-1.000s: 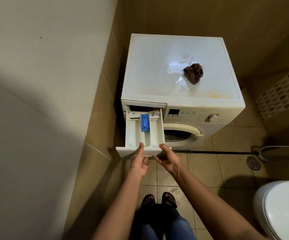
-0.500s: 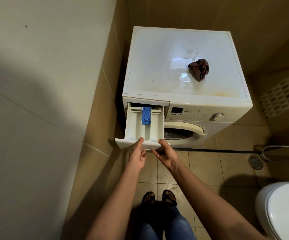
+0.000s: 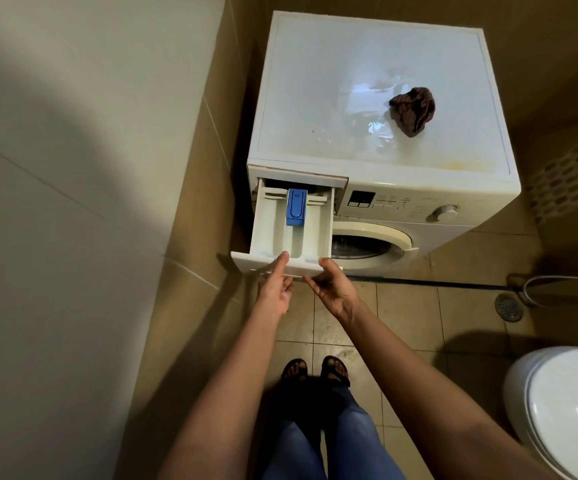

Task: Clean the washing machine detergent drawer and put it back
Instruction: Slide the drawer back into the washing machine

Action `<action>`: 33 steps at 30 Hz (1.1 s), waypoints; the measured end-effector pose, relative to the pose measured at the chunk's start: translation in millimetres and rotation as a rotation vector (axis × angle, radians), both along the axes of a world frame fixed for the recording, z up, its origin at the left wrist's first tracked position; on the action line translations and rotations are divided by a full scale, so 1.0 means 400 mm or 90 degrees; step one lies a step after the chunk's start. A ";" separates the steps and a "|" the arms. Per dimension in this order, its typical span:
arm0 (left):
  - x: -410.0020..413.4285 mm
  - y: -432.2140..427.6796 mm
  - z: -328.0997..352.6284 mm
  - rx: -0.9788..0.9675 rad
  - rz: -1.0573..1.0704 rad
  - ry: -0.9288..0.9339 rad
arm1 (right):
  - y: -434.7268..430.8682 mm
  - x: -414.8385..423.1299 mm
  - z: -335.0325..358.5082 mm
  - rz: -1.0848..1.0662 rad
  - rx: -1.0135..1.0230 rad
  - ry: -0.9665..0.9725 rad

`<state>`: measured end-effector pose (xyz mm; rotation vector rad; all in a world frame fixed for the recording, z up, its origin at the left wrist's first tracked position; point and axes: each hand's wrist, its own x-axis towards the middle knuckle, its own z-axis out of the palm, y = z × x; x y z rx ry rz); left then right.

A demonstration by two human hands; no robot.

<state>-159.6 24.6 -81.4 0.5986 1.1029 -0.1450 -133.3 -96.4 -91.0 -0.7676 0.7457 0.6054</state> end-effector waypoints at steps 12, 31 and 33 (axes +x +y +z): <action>-0.002 -0.004 -0.021 0.004 -0.019 -0.020 | 0.000 -0.002 -0.008 0.013 -0.010 -0.015; -0.006 -0.034 -0.056 0.043 -0.011 -0.056 | -0.022 0.008 -0.035 0.028 -0.057 -0.060; -0.006 -0.034 -0.058 0.066 -0.018 -0.056 | -0.018 0.006 -0.033 0.024 -0.065 -0.060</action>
